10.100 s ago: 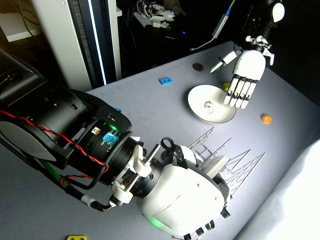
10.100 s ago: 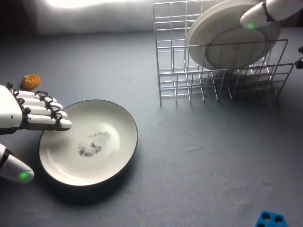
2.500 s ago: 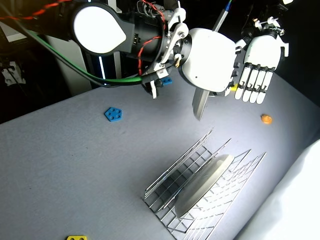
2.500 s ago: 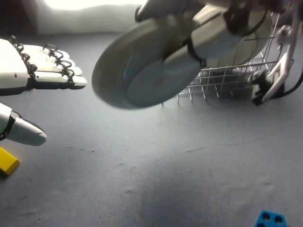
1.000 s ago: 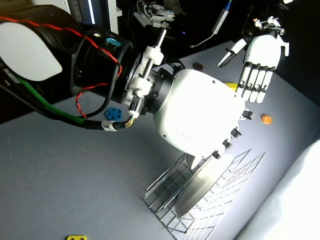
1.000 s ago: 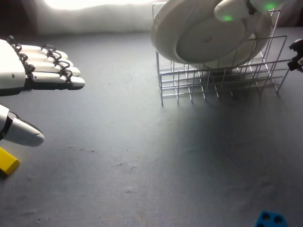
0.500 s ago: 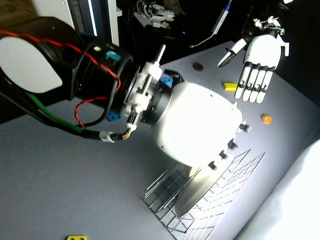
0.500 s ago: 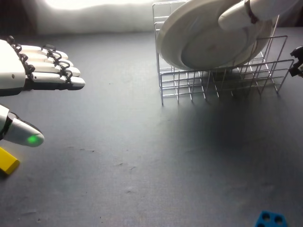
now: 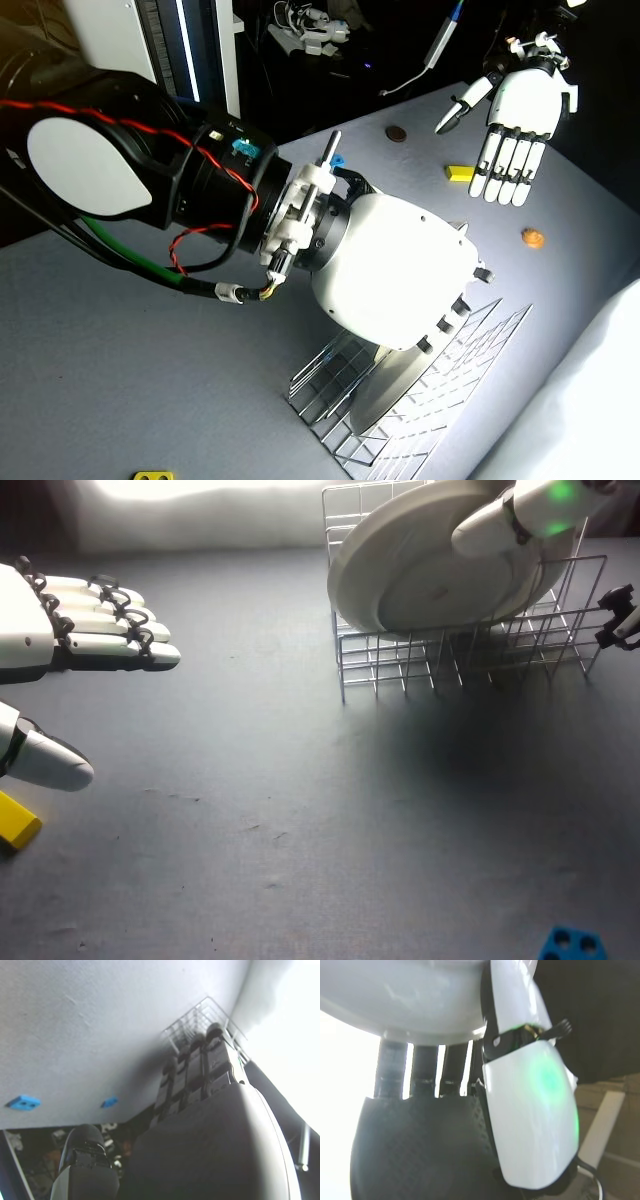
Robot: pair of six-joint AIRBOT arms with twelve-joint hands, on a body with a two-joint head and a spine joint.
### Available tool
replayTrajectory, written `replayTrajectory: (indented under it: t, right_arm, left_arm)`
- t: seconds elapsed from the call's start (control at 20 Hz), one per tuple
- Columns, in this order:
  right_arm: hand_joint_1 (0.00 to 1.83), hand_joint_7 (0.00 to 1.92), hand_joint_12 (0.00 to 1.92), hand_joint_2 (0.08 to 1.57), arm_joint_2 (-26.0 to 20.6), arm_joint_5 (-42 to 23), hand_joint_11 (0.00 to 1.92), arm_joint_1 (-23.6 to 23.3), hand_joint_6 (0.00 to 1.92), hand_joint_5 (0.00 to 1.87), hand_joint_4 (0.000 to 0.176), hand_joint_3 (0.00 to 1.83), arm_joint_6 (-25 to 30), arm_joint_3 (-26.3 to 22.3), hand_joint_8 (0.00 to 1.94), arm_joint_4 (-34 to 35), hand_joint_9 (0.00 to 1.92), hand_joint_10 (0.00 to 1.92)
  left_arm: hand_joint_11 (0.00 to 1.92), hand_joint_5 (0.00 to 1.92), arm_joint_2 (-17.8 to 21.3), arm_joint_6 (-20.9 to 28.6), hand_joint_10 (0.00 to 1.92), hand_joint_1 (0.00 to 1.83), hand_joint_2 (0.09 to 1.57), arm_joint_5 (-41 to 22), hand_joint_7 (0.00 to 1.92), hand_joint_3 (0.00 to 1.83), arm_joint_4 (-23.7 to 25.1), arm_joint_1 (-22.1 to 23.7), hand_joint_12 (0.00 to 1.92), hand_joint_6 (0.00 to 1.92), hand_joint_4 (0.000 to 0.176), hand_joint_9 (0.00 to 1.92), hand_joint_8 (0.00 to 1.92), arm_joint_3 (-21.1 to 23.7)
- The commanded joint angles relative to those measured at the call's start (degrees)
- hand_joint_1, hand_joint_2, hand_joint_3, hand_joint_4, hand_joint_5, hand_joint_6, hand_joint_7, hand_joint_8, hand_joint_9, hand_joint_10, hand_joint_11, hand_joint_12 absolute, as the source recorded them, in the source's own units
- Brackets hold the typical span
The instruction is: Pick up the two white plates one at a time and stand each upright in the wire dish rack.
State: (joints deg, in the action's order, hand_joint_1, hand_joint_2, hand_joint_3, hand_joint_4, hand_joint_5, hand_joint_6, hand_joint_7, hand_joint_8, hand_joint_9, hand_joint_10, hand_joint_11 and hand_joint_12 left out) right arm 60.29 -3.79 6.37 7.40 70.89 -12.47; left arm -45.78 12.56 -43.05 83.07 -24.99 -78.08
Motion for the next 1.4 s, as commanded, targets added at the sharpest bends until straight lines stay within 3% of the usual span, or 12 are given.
replayTrajectory:
  t: [0.0, 0.25, 0.4, 0.5, 0.8, 0.9, 1.05, 1.1, 1.15, 1.2, 1.3, 1.35]
  right_arm:
    - [1.38, 1.08, 1.17, 1.09, -0.21, -8.72, 0.84, -0.47, 0.96, 0.96, 0.0, 0.0, 0.19, 0.31, 0.78, 1.18, 0.96, 1.13]
    - [1.38, 1.05, 1.18, 1.1, 0.46, -10.76, 0.79, 0.99, 0.99, 0.95, 0.0, 0.0, -1.45, 0.97, 0.81, 1.18, 0.93, 1.17]
    - [1.38, 1.09, 1.15, 1.08, 1.18, -11.42, 0.83, 1.86, 0.9, 1.03, 0.0, 0.0, -2.49, 1.68, 0.71, 1.19, 0.95, 1.12]
    - [1.38, 1.03, 1.18, 1.1, 1.66, -11.68, 0.77, 2.45, 1.0, 0.98, 0.0, 0.0, -3.17, 2.21, 0.8, 1.19, 0.91, 1.17]
    - [1.38, 1.14, 1.17, 1.08, 2.11, -13.77, 0.81, 3.66, 0.99, 1.01, 0.0, 0.0, -4.33, 2.64, 0.65, 1.19, 0.91, 1.09]
    - [1.38, 1.13, 1.18, 1.08, 2.16, -14.52, 0.79, 3.95, 1.0, 1.01, 0.0, 0.0, -4.72, 2.64, 0.66, 1.19, 0.9, 1.11]
    - [1.37, 0.99, 1.22, 1.13, 2.29, -15.0, 0.68, 4.5, 1.11, 0.94, 0.0, 0.0, -5.12, 2.64, 0.88, 1.19, 0.82, 1.24]
    - [1.25, 0.98, 1.21, 1.13, 2.37, -15.05, 0.65, 4.62, 1.13, 0.94, 0.0, 0.0, -5.49, 2.64, 0.9, 1.19, 0.85, 0.76]
    - [1.23, 1.01, 1.19, 1.12, 2.43, -15.18, 0.66, 4.76, 1.1, 0.95, 0.0, 0.0, -5.74, 2.65, 0.87, 1.19, 0.94, 0.48]
    - [1.23, 1.01, 1.19, 1.12, 2.45, -15.32, 0.66, 4.86, 1.1, 0.95, 0.0, 0.0, -5.89, 2.65, 0.87, 1.19, 0.94, 0.48]
    - [1.21, 0.97, 1.22, 1.14, 2.46, -15.82, 0.61, 5.05, 1.18, 0.89, 0.013, 0.0, -6.08, 2.65, 0.96, 1.19, 0.98, 0.28]
    - [1.16, 0.92, 1.23, 1.14, 2.46, -16.01, 0.59, 5.11, 1.09, 0.91, 0.0, 0.0, -6.13, 2.65, 0.55, 1.19, 0.96, 0.25]
  left_arm:
    - [0.0, 0.0, 0.57, 0.27, 0.0, 0.0, 1.09, -1.39, 0.0, 0.0, -3.35, 0.75, 0.0, 0.0, 0.0, 0.0, 0.0, -0.25]
    - [0.0, 0.0, 0.56, 0.29, 0.0, 0.0, 1.1, -1.39, 0.0, 0.0, -3.12, 0.76, 0.0, 0.0, 0.0, 0.0, 0.0, -0.15]
    - [0.0, 0.0, 0.54, 0.33, 0.0, 0.0, 1.08, -1.39, 0.0, 0.0, -2.93, 0.76, 0.0, 0.0, 0.0, 0.0, 0.0, 0.07]
    - [0.0, 0.0, 0.58, 0.33, 0.0, 0.0, 1.09, -1.39, 0.0, 0.0, -2.85, 0.75, 0.0, 0.0, 0.0, 0.0, 0.0, 0.22]
    - [0.0, 0.0, 0.57, 0.34, 0.0, 0.0, 1.09, -1.39, 0.0, 0.0, -2.76, 0.75, 0.0, 0.0, 0.0, 0.0, 0.0, 0.24]
    - [0.0, 0.0, 0.57, 0.34, 0.0, 0.0, 1.09, -1.39, 0.0, 0.0, -2.75, 0.75, 0.0, 0.0, 0.0, 0.0, 0.0, 0.24]
    - [0.0, 0.0, 0.56, 0.34, 0.0, 0.0, 1.09, -1.39, 0.0, 0.0, -2.68, 0.75, 0.0, 0.0, 0.0, 0.0, 0.0, 0.23]
    - [0.0, 0.0, 0.56, 0.34, 0.0, 0.0, 1.09, -1.39, 0.0, 0.0, -2.65, 0.75, 0.0, 0.0, 0.0, 0.0, 0.0, 0.23]
    - [0.0, 0.0, 0.56, 0.34, 0.0, 0.0, 1.09, -1.39, 0.0, 0.0, -2.64, 0.75, 0.0, 0.0, 0.0, 0.0, 0.0, 0.24]
    - [0.0, 0.0, 0.56, 0.34, 0.0, 0.0, 1.09, -1.39, 0.0, 0.0, -2.64, 0.75, 0.0, 0.0, 0.0, 0.0, 0.0, 0.24]
    - [0.0, 0.0, 0.56, 0.34, 0.0, 0.0, 1.09, -1.39, 0.0, 0.0, -2.64, 0.75, 0.0, 0.0, 0.0, 0.0, 0.0, 0.25]
    - [0.0, 0.0, 0.57, 0.34, 0.0, 0.0, 1.09, -1.39, 0.0, 0.0, -2.64, 0.75, 0.0, 0.0, 0.0, 0.0, 0.0, 0.27]
